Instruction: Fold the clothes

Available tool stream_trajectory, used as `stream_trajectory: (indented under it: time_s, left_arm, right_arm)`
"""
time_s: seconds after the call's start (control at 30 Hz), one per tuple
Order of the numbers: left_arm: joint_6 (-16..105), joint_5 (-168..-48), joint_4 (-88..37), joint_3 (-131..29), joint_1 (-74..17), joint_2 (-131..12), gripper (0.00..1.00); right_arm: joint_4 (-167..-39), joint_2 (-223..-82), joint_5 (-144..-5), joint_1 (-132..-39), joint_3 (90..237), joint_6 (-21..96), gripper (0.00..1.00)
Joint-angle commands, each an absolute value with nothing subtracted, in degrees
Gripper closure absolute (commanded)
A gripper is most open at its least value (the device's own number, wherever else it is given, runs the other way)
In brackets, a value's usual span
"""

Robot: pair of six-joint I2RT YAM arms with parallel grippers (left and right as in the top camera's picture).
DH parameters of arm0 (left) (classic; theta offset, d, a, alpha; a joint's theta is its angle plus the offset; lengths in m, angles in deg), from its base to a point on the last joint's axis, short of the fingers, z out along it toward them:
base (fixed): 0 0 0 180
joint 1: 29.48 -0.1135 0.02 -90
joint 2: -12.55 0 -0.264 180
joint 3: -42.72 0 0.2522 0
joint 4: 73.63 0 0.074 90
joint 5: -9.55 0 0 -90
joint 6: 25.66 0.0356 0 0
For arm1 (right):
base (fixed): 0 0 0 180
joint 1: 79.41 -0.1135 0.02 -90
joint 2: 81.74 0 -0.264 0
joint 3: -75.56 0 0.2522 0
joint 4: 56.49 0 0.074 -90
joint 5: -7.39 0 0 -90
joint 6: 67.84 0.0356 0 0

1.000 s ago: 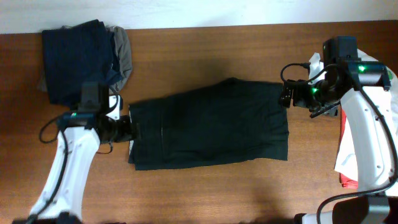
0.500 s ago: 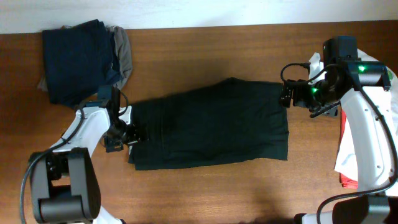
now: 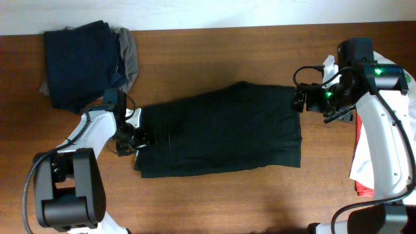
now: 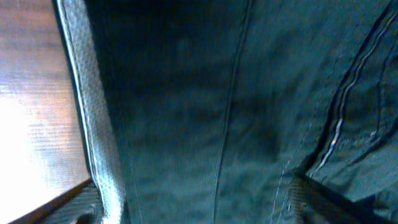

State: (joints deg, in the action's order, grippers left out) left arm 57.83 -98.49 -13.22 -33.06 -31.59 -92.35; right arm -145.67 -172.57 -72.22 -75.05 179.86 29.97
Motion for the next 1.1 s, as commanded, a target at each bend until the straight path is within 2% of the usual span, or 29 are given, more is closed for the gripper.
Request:
stream_trajectory:
  time_s: [0.0,0.03,0.13,0.17,0.3,0.43,0.57,0.87,1.07]
  left_arm:
    - [58.8,-99.5,-15.9,-29.9,-31.8,-95.5,0.40]
    - [58.8,-98.5,-15.9,-29.9,-31.9,-95.5,0.48]
    - [58.8,-95.4,-14.8,-30.5,-32.1,-95.5,0.92]
    - [58.8,-94.7,-14.0,-31.0,-32.3,-95.5,0.99]
    - [56.7,-89.1,-6.2,-36.4,-33.4,-95.4,0.99]
    - [50.5,-76.4,6.7,-47.5,-33.6,-95.4,0.99]
    - [50.2,-70.7,17.4,-58.1,-33.5,-94.8,0.99]
    - [50.1,-69.7,35.7,-84.1,-32.9,-88.4,0.99]
    - [53.2,-71.0,36.9,-88.4,-29.8,-86.1,0.99]
  right_arm:
    - [-145.7,-172.5,-72.7,-74.8,180.4,30.4,0.02]
    - [-145.7,-172.5,-72.7,-74.8,180.4,30.4,0.02]
    - [-145.7,-172.5,-72.7,-74.8,180.4,30.4,0.02]
    - [-145.7,-172.5,-72.7,-74.8,180.4,30.4,0.02]
    - [-145.7,-172.5,-72.7,-74.8,180.4,30.4,0.02]
    - [-145.7,-172.5,-72.7,-74.8,180.4,30.4,0.02]
    - [-145.7,-172.5,-72.7,-74.8,180.4,30.4,0.02]
    - [-145.7,-172.5,-72.7,-74.8,180.4,30.4,0.02]
    - [-145.7,-172.5,-72.7,-74.8,180.4,30.4,0.02]
